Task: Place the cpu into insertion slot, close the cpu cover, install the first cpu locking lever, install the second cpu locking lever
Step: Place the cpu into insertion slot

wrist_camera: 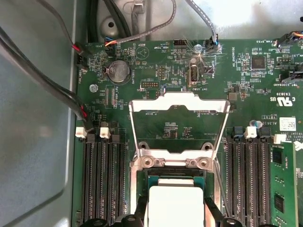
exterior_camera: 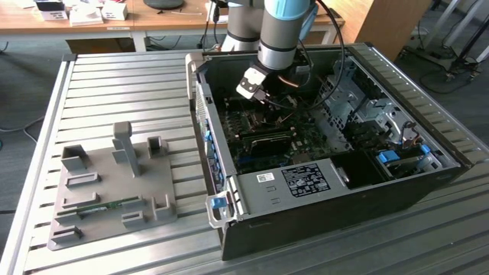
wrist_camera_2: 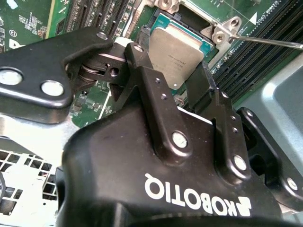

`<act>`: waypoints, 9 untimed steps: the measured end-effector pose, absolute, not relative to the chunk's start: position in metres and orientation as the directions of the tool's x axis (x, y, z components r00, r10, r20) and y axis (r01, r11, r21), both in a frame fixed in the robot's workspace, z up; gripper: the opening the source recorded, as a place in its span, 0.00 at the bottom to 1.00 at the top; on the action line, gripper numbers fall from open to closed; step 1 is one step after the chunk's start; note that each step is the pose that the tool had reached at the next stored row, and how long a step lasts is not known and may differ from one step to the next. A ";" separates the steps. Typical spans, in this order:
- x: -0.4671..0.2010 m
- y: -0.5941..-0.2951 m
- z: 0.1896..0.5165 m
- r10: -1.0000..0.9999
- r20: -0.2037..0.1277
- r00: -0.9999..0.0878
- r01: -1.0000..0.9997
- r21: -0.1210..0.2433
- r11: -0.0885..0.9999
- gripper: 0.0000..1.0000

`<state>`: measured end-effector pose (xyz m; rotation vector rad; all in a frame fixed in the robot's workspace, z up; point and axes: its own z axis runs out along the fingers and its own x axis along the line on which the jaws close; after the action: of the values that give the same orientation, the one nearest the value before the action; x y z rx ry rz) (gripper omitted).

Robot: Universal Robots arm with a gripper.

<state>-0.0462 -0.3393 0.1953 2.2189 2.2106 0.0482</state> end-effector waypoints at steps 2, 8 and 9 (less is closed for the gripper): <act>-0.046 -0.339 0.195 1.000 0.015 0.004 1.000 0.028 -0.004 0.54; -0.045 -0.339 0.195 1.000 0.015 0.004 1.000 0.028 -0.004 0.54; -0.045 -0.339 0.194 1.000 0.016 0.004 1.000 0.028 -0.004 0.54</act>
<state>-0.0451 -0.3392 0.1943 2.2190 2.2105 0.0484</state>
